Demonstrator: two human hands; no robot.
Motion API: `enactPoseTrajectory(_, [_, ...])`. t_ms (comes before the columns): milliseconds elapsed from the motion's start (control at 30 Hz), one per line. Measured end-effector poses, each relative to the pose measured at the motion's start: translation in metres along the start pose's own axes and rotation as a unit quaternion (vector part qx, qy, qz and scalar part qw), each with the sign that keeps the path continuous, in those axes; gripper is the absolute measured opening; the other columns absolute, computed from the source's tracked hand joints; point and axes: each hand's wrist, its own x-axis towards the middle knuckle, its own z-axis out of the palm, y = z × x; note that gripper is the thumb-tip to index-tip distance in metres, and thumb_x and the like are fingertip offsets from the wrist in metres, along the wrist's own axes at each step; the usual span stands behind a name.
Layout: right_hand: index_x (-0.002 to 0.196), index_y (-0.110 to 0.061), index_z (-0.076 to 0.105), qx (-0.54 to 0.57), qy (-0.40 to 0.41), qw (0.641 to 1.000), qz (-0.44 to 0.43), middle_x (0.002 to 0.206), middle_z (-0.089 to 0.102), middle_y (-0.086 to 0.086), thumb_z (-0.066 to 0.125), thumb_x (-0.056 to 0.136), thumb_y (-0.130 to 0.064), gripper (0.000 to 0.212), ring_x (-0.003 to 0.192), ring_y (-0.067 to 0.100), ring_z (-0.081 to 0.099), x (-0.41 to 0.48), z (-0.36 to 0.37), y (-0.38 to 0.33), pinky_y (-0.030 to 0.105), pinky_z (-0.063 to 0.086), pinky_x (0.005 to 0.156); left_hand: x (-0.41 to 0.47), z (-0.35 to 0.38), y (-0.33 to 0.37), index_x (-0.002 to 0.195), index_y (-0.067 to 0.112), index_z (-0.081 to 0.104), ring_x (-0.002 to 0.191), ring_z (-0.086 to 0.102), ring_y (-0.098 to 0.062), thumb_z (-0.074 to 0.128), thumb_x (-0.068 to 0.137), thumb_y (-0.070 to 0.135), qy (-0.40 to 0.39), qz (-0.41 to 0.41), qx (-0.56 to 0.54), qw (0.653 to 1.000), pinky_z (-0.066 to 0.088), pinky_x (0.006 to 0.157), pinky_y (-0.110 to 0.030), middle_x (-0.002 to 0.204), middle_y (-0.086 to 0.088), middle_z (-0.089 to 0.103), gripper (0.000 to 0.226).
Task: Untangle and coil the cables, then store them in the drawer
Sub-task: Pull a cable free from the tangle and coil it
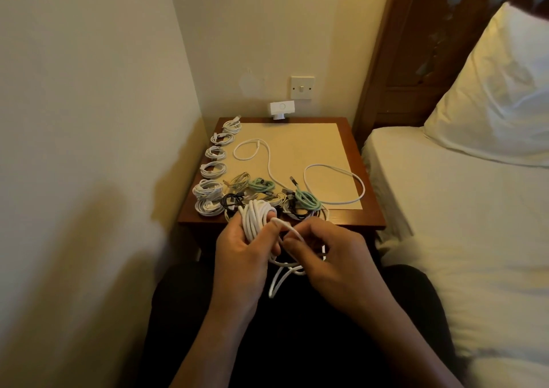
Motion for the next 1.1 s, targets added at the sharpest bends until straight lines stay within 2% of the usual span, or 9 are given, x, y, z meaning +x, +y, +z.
enactPoseTrajectory(67, [0.089,-0.026,0.074,0.182,0.006,0.978,0.098,0.077,0.070,-0.004,0.067,0.097,-0.021,0.011,0.072,0.009,0.064,0.004,-0.003,0.005,0.019,0.051,0.064,0.002,-0.008,0.000,0.103,0.017,0.073,0.067,0.059,-0.017,0.072,0.093,0.018,-0.011,0.000,0.013,1.000,0.053,0.063,-0.028,0.078,-0.006,0.068,0.011])
enactPoseTrajectory(167, [0.090,-0.010,0.070,0.526,0.019,0.812,0.254,0.064,0.056,0.002,0.068,0.087,-0.016,0.008,0.068,0.018,0.057,0.007,-0.015,0.015,0.025,0.053,0.063,0.000,-0.019,-0.002,0.101,0.020,0.071,0.070,0.064,-0.009,0.070,0.094,0.020,-0.027,0.043,0.117,0.992,0.053,0.062,-0.024,0.086,0.001,0.075,0.007])
enactPoseTrajectory(267, [0.101,-0.004,0.068,0.669,-0.031,0.676,0.307,0.069,0.054,0.002,0.059,0.090,-0.016,0.018,0.064,0.016,0.056,0.003,-0.022,0.019,0.026,0.053,0.061,-0.002,-0.022,-0.006,0.096,0.027,0.069,0.078,0.068,-0.010,0.071,0.092,0.028,-0.040,0.089,0.226,0.969,0.058,0.063,-0.027,0.088,0.003,0.073,0.005])
enactPoseTrajectory(333, [0.105,-0.002,0.071,0.693,-0.110,0.655,0.281,0.079,0.058,0.004,0.055,0.091,-0.011,0.023,0.059,0.012,0.055,0.000,-0.022,0.024,0.023,0.050,0.057,0.003,-0.024,-0.006,0.096,0.028,0.068,0.077,0.069,-0.010,0.071,0.091,0.033,-0.034,0.092,0.245,0.965,0.059,0.063,-0.030,0.086,0.003,0.072,0.008])
enactPoseTrajectory(433, [0.117,-0.002,0.069,0.675,-0.163,0.683,0.225,0.098,0.064,0.008,0.062,0.095,-0.005,0.023,0.051,0.005,0.053,0.000,-0.021,0.029,0.016,0.047,0.052,0.010,-0.026,-0.004,0.097,0.024,0.068,0.066,0.065,-0.013,0.066,0.094,0.039,-0.046,0.066,0.226,0.971,0.055,0.063,-0.035,0.078,-0.003,0.071,0.016])
enactPoseTrajectory(533, [0.134,-0.013,0.065,0.579,-0.074,0.783,0.217,0.124,0.071,0.010,0.065,0.091,-0.005,0.044,0.054,0.007,0.059,0.004,-0.020,0.023,0.017,0.051,0.052,0.010,-0.030,-0.002,0.099,0.014,0.067,0.059,0.054,-0.015,0.059,0.101,0.026,-0.073,0.020,0.126,0.989,0.047,0.058,-0.028,0.071,-0.003,0.066,0.015])
enactPoseTrajectory(667, [0.151,-0.036,0.044,0.256,-0.124,0.952,0.116,0.144,0.058,-0.007,0.087,0.076,-0.015,0.089,0.118,0.012,0.068,0.009,-0.017,0.016,0.037,0.059,0.097,0.006,-0.037,0.002,0.098,0.010,0.066,0.058,0.043,-0.016,0.062,0.093,0.025,-0.252,-0.039,0.097,0.962,0.035,0.052,-0.026,0.070,-0.008,0.053,0.017])
enactPoseTrajectory(800, [0.144,-0.032,0.053,0.104,-0.281,0.952,0.064,0.125,0.069,-0.008,0.091,0.076,-0.022,0.078,0.116,0.009,0.067,0.017,-0.016,0.002,0.041,0.055,0.103,0.001,-0.034,0.007,0.102,0.007,0.070,0.072,0.048,-0.030,0.063,0.085,0.023,-0.361,-0.077,0.084,0.926,0.037,0.059,-0.035,0.085,-0.019,0.059,0.024])
enactPoseTrajectory(1100, [0.102,-0.032,0.069,-0.035,-0.246,0.967,0.059,0.092,0.074,-0.004,0.084,0.083,-0.031,0.025,0.084,0.015,0.069,0.026,-0.021,0.001,0.045,0.060,0.080,0.011,-0.034,-0.002,0.103,0.002,0.066,0.080,0.053,-0.038,0.061,0.085,0.024,-0.308,-0.025,0.128,0.943,0.042,0.077,-0.047,0.097,-0.032,0.058,0.029])
